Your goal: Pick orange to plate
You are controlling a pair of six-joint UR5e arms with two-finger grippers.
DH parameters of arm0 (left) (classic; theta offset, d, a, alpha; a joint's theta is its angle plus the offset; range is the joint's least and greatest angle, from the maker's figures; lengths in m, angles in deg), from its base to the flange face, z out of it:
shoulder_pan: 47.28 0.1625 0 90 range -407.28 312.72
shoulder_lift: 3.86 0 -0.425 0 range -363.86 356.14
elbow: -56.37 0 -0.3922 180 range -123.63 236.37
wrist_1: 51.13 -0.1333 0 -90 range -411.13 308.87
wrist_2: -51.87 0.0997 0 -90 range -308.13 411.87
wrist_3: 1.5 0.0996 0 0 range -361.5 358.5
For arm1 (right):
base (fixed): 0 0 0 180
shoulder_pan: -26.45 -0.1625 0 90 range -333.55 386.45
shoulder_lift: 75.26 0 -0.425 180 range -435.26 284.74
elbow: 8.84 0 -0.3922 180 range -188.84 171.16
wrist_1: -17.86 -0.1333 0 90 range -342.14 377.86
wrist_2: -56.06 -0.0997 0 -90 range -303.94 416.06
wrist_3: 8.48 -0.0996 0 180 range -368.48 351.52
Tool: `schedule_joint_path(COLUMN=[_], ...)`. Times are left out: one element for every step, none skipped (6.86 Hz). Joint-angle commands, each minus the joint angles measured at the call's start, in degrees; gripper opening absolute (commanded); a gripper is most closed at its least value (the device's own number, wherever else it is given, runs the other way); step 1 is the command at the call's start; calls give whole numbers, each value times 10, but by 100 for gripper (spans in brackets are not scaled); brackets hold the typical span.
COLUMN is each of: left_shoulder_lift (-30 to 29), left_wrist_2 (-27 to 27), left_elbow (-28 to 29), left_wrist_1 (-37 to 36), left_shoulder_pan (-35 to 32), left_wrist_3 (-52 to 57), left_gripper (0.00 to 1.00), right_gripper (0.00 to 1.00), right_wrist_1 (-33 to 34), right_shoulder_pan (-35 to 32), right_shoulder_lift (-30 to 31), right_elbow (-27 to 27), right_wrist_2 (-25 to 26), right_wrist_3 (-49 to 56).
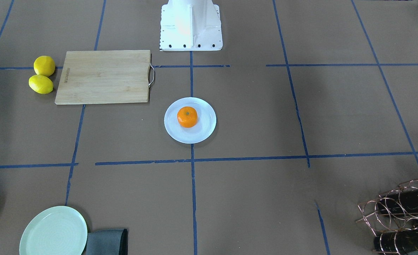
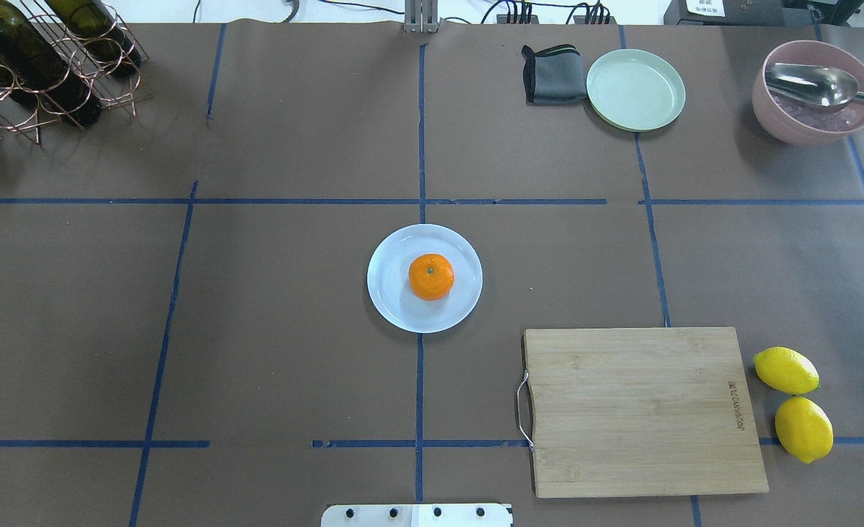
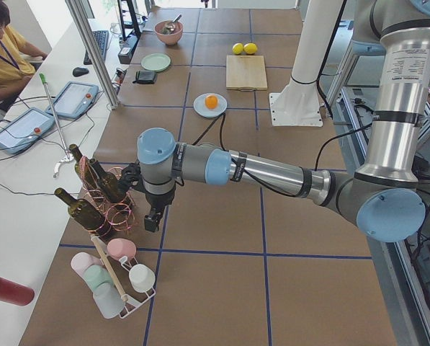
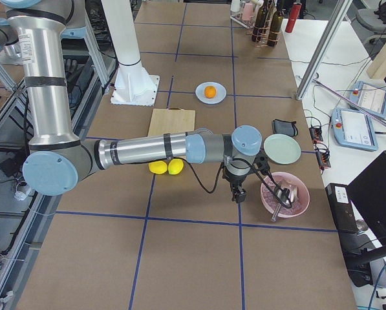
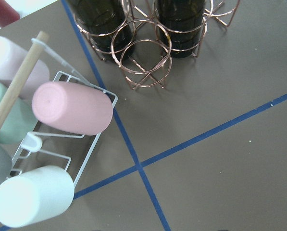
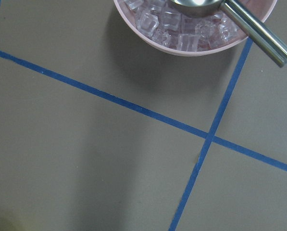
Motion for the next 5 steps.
schedule_joint_path(left_shoulder_lift=[32, 36, 37, 38, 36], left_wrist_2=[-2, -8, -19, -30, -49], left_elbow=[-26, -26, -26, -26, -27], left_wrist_1=[-51, -48, -49, -49, -38], left_shoulder_pan=[4, 6, 7, 9, 16], left_wrist_3=[2, 3, 3, 3, 4], left_gripper=[100, 100, 100, 100, 100], right_gripper=[100, 100, 100, 100, 100], right_wrist_1=[2, 9, 21, 21, 21], right_shoulder_pan=[0, 0, 0, 0, 0], right_shoulder_lift=[-5, -9, -14, -11, -12], right_elbow=[-1, -2, -1, 2, 1], right_wrist_2=[0, 0, 2, 5, 5], right_wrist_3=[-1, -1, -1, -1, -2])
